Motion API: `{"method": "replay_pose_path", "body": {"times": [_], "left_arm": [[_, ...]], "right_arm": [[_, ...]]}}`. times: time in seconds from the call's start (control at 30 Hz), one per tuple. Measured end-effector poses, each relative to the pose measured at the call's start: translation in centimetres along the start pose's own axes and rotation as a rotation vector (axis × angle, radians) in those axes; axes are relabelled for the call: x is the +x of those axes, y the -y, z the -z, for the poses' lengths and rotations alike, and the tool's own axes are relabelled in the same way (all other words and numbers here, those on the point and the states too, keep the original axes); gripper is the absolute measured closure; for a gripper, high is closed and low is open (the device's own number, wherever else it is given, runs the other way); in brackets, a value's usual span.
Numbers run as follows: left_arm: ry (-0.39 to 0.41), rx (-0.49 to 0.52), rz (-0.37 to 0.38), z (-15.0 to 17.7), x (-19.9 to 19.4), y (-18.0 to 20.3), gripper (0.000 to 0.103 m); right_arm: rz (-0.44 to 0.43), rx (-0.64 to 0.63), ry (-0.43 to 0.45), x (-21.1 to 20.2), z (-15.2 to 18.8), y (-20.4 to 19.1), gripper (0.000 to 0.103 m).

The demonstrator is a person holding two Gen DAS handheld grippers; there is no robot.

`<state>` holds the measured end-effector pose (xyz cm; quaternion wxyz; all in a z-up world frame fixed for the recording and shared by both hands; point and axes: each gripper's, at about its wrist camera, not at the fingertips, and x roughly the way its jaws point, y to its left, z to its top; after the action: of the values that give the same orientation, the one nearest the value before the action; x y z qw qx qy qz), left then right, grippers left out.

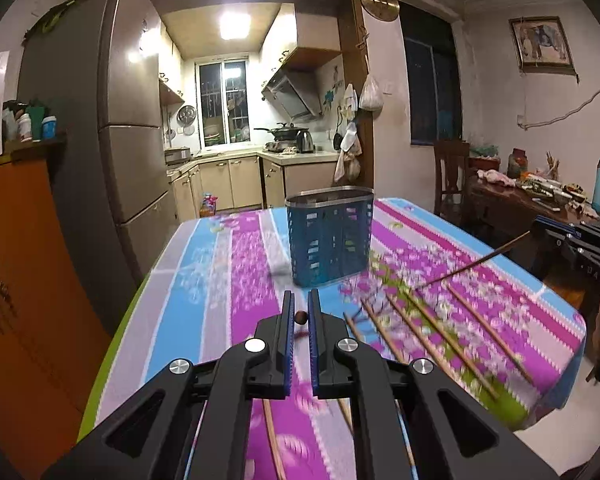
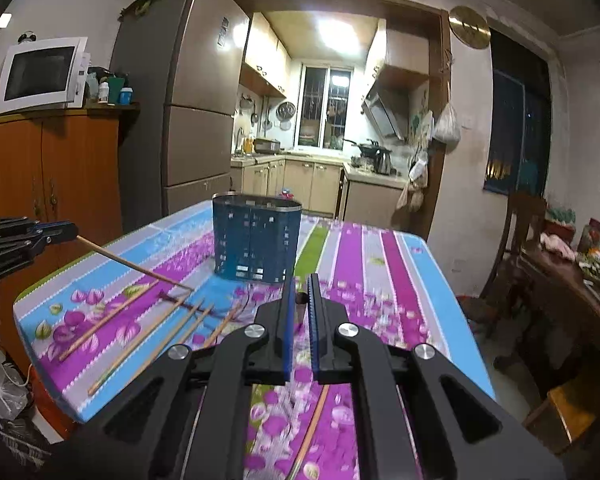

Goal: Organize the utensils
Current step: 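Lift the left tool's chopstick toward the blue holder while the right tool carries its chopstick there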

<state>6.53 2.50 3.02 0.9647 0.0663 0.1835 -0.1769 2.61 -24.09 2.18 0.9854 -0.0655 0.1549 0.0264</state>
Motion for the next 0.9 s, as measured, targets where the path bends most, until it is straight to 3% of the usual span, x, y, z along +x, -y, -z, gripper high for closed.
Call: {"method": "replay_pose_path", "body": {"times": [0.37,0.9], "left_arm": [[0.074,0.02,0.004,-5.2,2.0,0.1,0.095],[0.132,0.047,-0.003,-7.0,1.0,-0.1,0.095]], "right_arm": [[-0.027,-0.025,0.06,2.1,-4.3,1.0,0.098],[-0.076,-0.02,0.083,1.9,-6.6,1.1,0.098]]}}
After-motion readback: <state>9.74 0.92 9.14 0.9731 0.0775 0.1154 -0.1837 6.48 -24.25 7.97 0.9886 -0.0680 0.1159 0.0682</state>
